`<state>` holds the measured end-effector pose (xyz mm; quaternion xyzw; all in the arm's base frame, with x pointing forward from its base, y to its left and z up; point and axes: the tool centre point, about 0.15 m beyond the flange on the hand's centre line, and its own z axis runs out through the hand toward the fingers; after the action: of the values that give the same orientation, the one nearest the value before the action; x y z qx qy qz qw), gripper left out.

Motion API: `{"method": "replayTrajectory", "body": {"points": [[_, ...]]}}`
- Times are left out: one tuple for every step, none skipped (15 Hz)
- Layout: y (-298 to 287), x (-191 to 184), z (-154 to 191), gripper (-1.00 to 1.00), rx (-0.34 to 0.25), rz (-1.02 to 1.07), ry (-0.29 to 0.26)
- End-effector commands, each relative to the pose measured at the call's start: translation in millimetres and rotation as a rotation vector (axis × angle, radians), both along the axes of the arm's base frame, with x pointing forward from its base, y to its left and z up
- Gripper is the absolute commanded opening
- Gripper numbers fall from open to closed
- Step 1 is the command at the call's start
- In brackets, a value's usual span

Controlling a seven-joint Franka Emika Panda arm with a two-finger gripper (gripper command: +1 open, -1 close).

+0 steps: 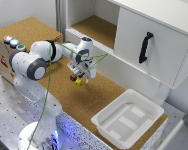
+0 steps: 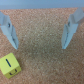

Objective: Go to the tower of blocks and take off the yellow block

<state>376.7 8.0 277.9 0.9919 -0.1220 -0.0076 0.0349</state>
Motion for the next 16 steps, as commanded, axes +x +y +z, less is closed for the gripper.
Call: {"method": "replayTrajectory", "body": {"points": [[2.9,-10.8,-0.3,1.0,0.018,0.003,-0.02],[2.9,-10.8,-0.3,1.0,0.018,0.003,-0.02],[2.9,-10.8,-0.3,1.0,0.018,0.003,-0.02],[2.9,-10.8,-0.3,1.0,0.018,0.003,-0.02],[2.9,-10.8,-0.3,1.0,0.018,0.003,-0.02],[2.9,-10.8,-0.3,1.0,0.018,0.003,-0.02],[2.9,-10.8,-0.3,1.0,0.018,0.003,-0.02],[2.9,-10.8,-0.3,1.0,0.018,0.003,-0.02],[2.9,-10.8,-0.3,1.0,0.018,0.003,-0.02],[2.9,-10.8,-0.3,1.0,0.018,0.003,-0.02],[0.5,-0.2,0.2,1.0,0.0,0.001,0.0],[1.5,-3.2,3.3,1.0,0.0,-0.004,0.0],[-2.3,-1.6,13.8,1.0,-0.01,-0.016,-0.043],[-7.8,5.4,23.2,1.0,-0.006,-0.012,-0.072],[-17.2,15.1,36.7,1.0,0.001,-0.012,-0.125],[-26.6,23.9,47.7,1.0,0.004,-0.005,-0.163]]}}
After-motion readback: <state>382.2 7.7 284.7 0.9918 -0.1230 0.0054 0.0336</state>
